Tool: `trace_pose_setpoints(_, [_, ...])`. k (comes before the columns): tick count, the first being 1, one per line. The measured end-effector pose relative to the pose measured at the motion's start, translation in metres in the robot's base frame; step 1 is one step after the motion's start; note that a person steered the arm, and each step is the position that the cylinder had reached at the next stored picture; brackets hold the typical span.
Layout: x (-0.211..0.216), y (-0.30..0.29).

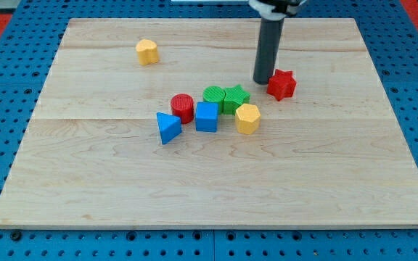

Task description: Touch the yellow hexagon with the arm

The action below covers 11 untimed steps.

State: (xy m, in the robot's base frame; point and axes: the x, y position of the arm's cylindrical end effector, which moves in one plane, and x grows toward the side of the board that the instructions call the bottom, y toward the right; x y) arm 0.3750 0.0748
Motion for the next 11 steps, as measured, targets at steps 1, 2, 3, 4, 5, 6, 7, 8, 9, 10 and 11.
trace_pose_setpoints(1, [0.047, 0.019])
trace_pose_setpoints(2, [0.054, 0.078])
trace_pose_setpoints(3, [0.062, 0.046])
trace_pose_setpoints(4, [0.065, 0.000])
trace_pose_setpoints(5, [0.066, 0.001])
trace_pose_setpoints(6, [0.041, 0.029])
trace_pose_setpoints(7, [0.012, 0.000])
trace_pose_setpoints(8, [-0.016, -0.023])
trace_pose_setpoints(9, [-0.048, 0.008])
trace_pose_setpoints(10, [-0.040, 0.085])
trace_pose_setpoints(11, [0.013, 0.065])
